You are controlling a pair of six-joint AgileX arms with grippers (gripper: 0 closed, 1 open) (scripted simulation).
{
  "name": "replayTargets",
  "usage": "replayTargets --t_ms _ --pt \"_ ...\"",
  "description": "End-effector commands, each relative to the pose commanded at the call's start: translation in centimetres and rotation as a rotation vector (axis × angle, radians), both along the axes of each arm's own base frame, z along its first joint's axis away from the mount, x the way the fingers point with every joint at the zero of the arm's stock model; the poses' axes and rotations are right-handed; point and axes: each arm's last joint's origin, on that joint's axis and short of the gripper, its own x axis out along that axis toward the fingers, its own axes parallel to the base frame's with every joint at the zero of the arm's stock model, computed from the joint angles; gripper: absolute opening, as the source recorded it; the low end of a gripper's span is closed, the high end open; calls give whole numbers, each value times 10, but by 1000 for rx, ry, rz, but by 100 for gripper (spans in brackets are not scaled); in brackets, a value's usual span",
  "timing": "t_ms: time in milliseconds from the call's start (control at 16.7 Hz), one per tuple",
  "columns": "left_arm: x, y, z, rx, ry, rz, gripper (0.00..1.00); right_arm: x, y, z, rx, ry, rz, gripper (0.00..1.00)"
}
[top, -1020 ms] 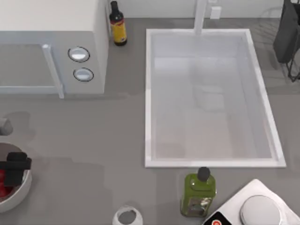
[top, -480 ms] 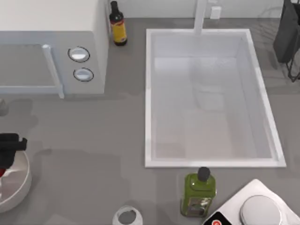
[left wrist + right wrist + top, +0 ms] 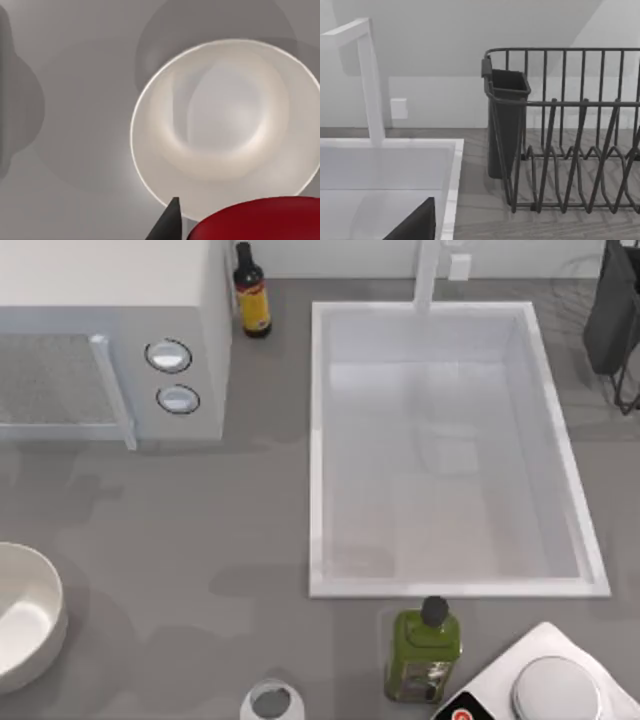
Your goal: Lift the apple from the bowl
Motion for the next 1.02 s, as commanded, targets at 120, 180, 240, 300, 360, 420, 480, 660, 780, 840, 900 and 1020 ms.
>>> replayTargets --t_ms 120,180,240,300,360,420,480,660,780,840,900,1020 --pt "-12 -1 32 1 -15 0 0 0 0 0 0 0 0 100" --pt "-17 -2 44 2 -24 0 0 0 0 0 0 0 0 100" --pt "-22 -2 53 3 -32 1 0 0 0 0 0 0 0 100" --pt "-26 -2 60 3 -38 1 0 0 0 0 0 0 0 100" --pt "-28 -3 63 3 -41 1 0 0 0 0 0 0 0 100" --pt "-29 -3 63 3 -42 1 0 0 0 0 0 0 0 100" --pt "-29 -3 63 3 -42 1 0 0 0 0 0 0 0 100" --pt "-27 -2 62 4 -38 3 0 0 0 0 0 0 0 100" --pt "-20 -10 57 0 -26 3 0 0 0 0 0 0 0 100" --pt "-15 -18 52 -3 -17 3 0 0 0 0 0 0 0 100" --pt "-9 -29 45 -5 -7 3 0 0 0 0 0 0 0 100" --pt "2 -61 30 -10 13 3 0 0 0 0 0 0 0 100"
